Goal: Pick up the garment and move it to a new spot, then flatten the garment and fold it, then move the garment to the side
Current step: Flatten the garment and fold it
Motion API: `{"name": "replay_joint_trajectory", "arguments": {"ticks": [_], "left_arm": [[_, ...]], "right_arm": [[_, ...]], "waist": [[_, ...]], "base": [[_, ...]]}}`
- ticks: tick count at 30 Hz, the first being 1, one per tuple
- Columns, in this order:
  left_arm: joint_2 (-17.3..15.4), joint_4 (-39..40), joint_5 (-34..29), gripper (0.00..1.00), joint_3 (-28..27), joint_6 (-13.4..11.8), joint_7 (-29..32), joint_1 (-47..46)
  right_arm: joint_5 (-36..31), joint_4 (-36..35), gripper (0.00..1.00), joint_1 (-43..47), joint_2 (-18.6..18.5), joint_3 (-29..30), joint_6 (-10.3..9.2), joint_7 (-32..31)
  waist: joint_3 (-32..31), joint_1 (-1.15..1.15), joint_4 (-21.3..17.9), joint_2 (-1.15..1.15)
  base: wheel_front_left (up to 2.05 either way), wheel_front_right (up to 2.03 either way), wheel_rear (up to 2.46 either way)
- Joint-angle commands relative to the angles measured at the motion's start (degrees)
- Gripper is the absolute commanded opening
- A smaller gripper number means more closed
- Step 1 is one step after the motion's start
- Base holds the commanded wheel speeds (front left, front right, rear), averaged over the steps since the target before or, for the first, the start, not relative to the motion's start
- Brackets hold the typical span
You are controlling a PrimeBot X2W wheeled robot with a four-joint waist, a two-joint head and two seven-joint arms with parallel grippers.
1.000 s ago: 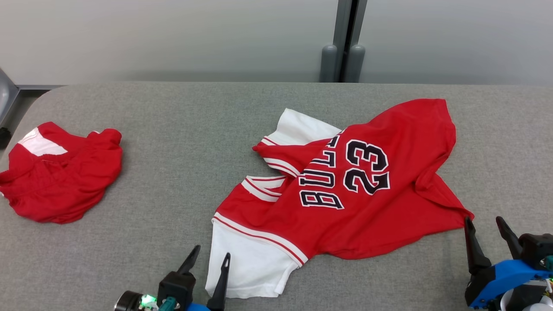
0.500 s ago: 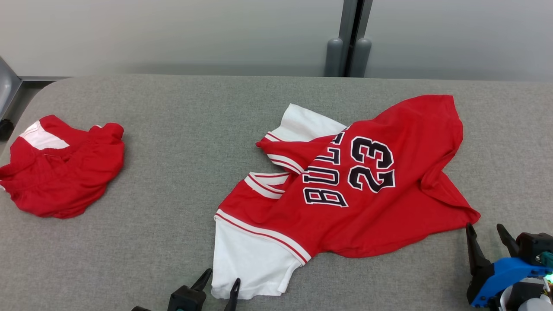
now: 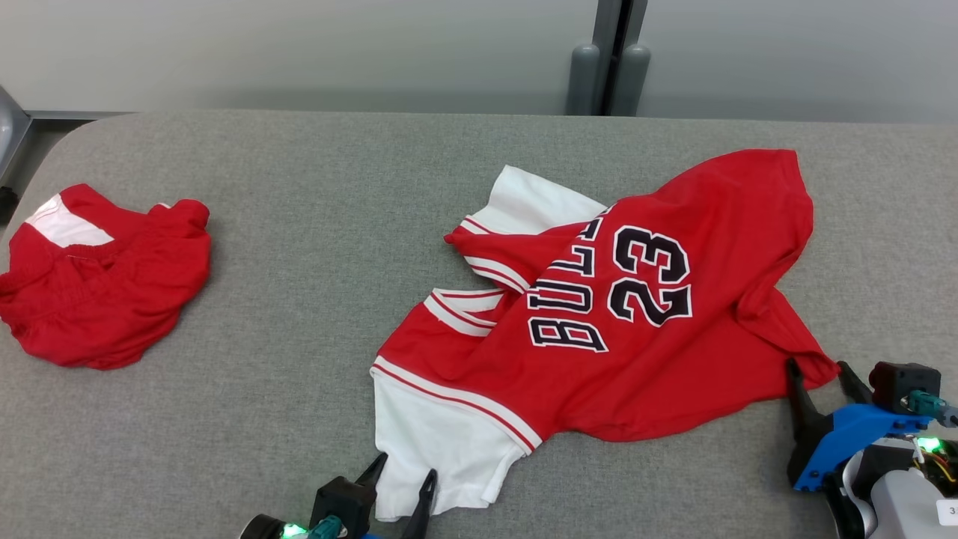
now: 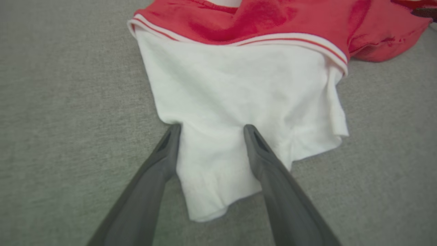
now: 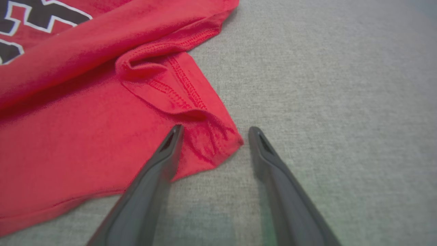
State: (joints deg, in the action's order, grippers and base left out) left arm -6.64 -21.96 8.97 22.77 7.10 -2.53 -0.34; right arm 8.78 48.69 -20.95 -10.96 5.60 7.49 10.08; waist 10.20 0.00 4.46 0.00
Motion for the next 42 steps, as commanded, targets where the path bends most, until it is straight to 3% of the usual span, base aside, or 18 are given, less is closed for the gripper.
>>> {"name": "replay_joint_trajectory", "arguments": {"ticks": [1,2,4,9,14,22,28,34,35,42], "left_arm": [[0.3,-0.9,0.7,1.00,0.2,0.3,0.4,-1.0],[0.3,-1.2,0.9,0.50,0.5,0.3,0.5,-1.3],[0.5,-1.7,1.7,0.00,0.8,0.4,0.1,-1.7],[0.7,-2.2,3.4,0.00,1.2,0.5,-1.6,-2.3],[0.5,-1.6,4.8,0.00,0.7,0.4,-3.8,-1.8],[0.1,3.7,9.1,0.00,-2.1,0.4,-5.2,-3.0],[-1.0,8.5,11.9,0.00,-5.0,0.3,-4.6,-7.6],[-2.0,10.7,13.4,0.00,-7.6,0.2,-3.2,-18.0],[-3.1,10.9,13.2,0.00,-8.4,0.3,-2.4,-23.6],[-6.3,7.1,13.9,0.00,-9.9,0.4,0.4,-46.7]], "right_arm": [[0.4,1.8,0.87,-0.9,0.1,-1.0,0.03,-0.6],[0.8,2.5,0.00,-1.2,0.4,-1.5,0.04,-0.4],[2.0,3.3,0.00,-1.6,0.7,-2.3,0.07,0.3],[4.2,3.3,0.00,0.8,0.9,-5.1,0.08,2.2],[7.9,-1.5,0.00,5.0,1.4,-8.6,0.07,3.6],[13.5,-16.2,0.00,12.1,1.0,-14.0,0.07,1.5],[17.4,-31.4,0.00,13.7,0.2,-12.7,0.07,-2.5],[18.0,-38.6,0.00,6.5,-0.8,-9.9,0.07,-5.4],[18.4,-39.5,0.00,1.9,-1.1,-9.1,0.07,-6.3],[19.0,-35.0,0.00,-20.7,-1.3,-8.5,0.07,-9.1]], "waist": [[0.3,0.00,0.2,0.00],[0.4,0.00,0.3,0.00],[0.4,0.00,0.4,0.00],[-0.5,0.00,0.4,0.00],[-2.3,0.00,-0.9,0.00],[-4.2,0.00,-2.9,0.00],[-4.2,0.00,-3.6,0.00],[-1.4,0.00,-4.3,0.00],[0.3,0.00,-4.7,0.00],[9.4,0.00,-6.7,0.00]], "base": [[0.00,0.00,0.00],[0.00,0.00,0.00],[0.00,0.00,0.00],[0.00,0.00,0.00],[0.00,0.00,0.00],[0.00,0.00,0.00],[0.00,0.00,0.00],[0.00,0.00,0.00],[0.00,0.00,0.00],[0.00,0.00,0.00]]}}
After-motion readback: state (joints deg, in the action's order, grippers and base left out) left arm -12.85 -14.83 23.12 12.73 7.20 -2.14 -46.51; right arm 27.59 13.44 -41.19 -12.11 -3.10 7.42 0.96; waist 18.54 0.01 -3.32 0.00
